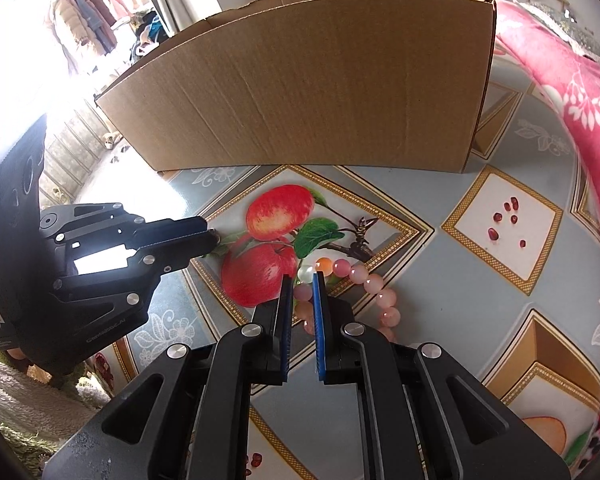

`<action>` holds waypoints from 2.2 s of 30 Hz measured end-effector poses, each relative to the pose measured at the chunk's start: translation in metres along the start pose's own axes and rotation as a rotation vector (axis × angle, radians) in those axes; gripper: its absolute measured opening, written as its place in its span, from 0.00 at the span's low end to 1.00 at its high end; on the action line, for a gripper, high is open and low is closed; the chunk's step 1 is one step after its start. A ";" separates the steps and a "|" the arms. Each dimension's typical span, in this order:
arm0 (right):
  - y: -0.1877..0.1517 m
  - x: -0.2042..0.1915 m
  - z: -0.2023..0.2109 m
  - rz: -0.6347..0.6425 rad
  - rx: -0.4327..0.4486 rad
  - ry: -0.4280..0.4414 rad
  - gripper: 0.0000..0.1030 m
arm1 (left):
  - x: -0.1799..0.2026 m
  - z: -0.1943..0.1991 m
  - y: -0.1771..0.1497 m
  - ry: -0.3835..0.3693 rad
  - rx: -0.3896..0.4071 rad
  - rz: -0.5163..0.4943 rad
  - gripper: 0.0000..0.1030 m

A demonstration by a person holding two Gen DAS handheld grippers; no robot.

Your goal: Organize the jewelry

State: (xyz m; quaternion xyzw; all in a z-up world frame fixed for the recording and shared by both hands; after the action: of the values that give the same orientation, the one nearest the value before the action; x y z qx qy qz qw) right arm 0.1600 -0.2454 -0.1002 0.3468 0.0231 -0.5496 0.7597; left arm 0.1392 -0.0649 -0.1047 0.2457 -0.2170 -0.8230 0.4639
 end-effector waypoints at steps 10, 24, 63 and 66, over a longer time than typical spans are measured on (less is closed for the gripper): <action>0.001 0.000 -0.001 0.005 -0.005 -0.007 0.07 | -0.008 0.008 -0.008 -0.031 -0.025 0.040 0.00; 0.003 -0.004 -0.007 0.008 -0.009 -0.015 0.07 | -0.003 0.014 -0.015 -0.065 -0.029 -0.037 0.21; 0.002 -0.001 -0.009 0.004 -0.004 -0.012 0.07 | 0.005 0.023 -0.013 -0.060 -0.042 -0.046 0.12; 0.002 0.000 -0.009 0.003 -0.002 -0.010 0.07 | 0.005 0.020 -0.016 -0.066 -0.072 -0.031 0.16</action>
State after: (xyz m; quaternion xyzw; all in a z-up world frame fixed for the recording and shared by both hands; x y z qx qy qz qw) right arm 0.1648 -0.2400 -0.1055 0.3431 0.0195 -0.5503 0.7609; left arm 0.1139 -0.0592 -0.0991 0.2047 -0.1988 -0.8451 0.4521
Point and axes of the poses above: each gripper's, at about its wrist camera, not at the fingertips, and z roughly against the way its jaws point, x to its right, y to its top, the point moved 7 cm from there along -z, roughly the way its jaws point, and after that the axes turned 13 degrees about y, right-handed, at the moved point
